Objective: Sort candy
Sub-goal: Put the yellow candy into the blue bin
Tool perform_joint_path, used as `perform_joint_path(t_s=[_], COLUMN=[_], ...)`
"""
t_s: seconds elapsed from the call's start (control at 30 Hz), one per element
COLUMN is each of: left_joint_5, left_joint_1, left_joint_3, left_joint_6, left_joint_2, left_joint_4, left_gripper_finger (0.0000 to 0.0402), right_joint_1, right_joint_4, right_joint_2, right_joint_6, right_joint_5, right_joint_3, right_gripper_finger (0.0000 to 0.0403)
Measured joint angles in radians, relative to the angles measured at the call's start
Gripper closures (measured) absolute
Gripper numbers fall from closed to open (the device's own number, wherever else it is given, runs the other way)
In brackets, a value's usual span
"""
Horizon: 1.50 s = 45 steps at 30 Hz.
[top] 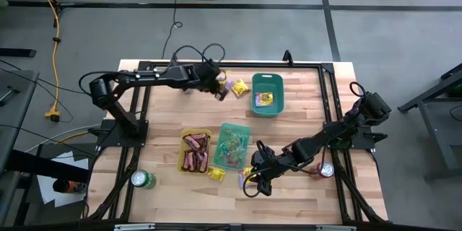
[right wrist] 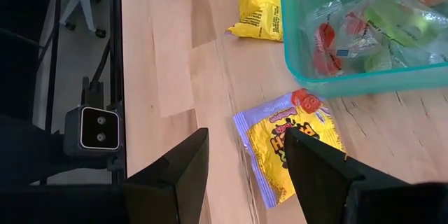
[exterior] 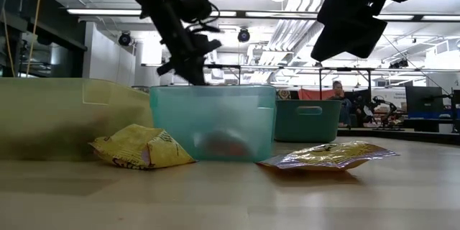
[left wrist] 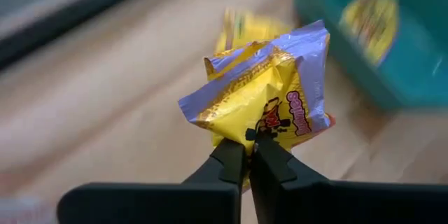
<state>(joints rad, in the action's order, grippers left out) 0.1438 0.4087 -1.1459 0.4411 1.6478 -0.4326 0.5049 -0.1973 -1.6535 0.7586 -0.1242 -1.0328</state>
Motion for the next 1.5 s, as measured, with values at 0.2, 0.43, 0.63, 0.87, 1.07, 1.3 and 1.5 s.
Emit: perform_joint_path(t_s=[0.2,0.43,0.63,0.87,1.07,1.3,1.5], left_joint_5=[-0.001,-0.005,-0.009,-0.011,-0.012,-0.029,-0.005], left_joint_1=[-0.062,-0.081,-0.067,-0.055,-0.055,-0.060,-0.077], left_joint_3=[0.137,0.245,0.245,0.245,0.245,0.245,0.245], left_joint_6=[0.101,0.183,0.184,0.184,0.185,0.205,0.168], left_joint_2=[0.008,0.007,0.006,0.006,0.015,0.072,0.040], left_joint_4=[0.001,0.062,0.101,0.124,0.127,0.147,0.169], left_gripper_finger=[0.0401,0.0398,0.0356,0.0293,0.0271,0.0278,0.0384], right_joint_1=[0.000,0.000,0.000,0.000,-0.001,-0.001,-0.001], right_joint_4=[0.001,0.011,0.030,0.046,0.045,0.045,0.045], right_joint_2=[0.000,0.000,0.000,0.000,0.000,0.000,0.000], right_joint_6=[0.000,0.000,0.000,0.001,0.000,0.000,0.000], right_joint_5=[0.000,0.000,0.000,0.000,0.000,-0.001,-0.001], right_joint_3=[0.000,0.000,0.000,0.000,0.000,0.000,0.000], right_gripper_finger=[0.0222,0.0222,0.0222,0.0222,0.0222,0.0222,0.0222])
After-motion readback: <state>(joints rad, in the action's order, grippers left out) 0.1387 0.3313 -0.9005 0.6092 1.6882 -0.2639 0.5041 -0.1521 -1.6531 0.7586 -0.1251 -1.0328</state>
